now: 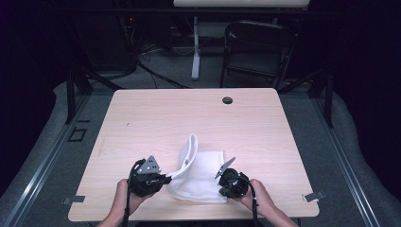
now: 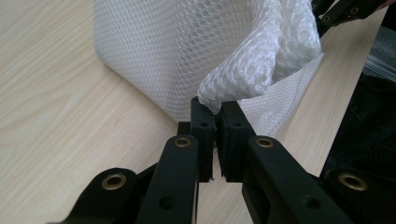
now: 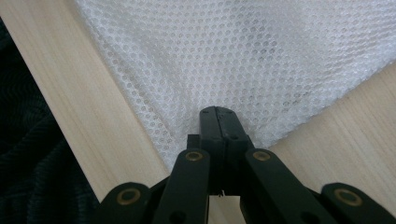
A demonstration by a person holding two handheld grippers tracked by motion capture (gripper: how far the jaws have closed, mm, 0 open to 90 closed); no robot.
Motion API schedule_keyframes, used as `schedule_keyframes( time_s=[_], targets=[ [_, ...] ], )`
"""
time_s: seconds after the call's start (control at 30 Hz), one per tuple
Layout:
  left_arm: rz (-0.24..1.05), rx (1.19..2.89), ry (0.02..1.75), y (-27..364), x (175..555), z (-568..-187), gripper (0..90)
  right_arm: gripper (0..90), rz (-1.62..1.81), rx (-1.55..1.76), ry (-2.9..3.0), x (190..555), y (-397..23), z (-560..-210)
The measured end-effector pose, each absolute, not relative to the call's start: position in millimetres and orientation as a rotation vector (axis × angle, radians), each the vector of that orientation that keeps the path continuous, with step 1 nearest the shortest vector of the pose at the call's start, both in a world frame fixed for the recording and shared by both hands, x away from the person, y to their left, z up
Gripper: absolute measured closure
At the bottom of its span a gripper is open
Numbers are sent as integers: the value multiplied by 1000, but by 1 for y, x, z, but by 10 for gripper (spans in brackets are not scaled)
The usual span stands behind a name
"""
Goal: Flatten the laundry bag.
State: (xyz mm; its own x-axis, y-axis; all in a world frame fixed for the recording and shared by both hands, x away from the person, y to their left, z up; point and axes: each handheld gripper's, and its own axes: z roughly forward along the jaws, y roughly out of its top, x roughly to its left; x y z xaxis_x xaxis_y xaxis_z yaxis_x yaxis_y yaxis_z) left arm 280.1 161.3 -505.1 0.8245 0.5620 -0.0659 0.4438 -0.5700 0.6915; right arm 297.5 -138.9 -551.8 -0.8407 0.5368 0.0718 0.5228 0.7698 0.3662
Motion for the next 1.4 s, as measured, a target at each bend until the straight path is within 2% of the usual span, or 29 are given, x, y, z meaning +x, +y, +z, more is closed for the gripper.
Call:
schedule_keyframes(
  time_s=[0.13, 0.63, 0.83, 1.4],
  targets=[
    [231, 2232, 765, 166, 278, -506, 862, 900, 597, 886, 2921, 298, -139, -552],
    [216, 2305, 852, 171, 280, -513, 868, 900, 589, 893, 2902, 298, -140, -552],
    [200, 2352, 894, 168, 285, -521, 867, 900, 573, 892, 2884, 300, -142, -552],
    [157, 2351, 933, 154, 291, -536, 867, 900, 527, 976, 2843, 310, -158, -551]
  ],
)
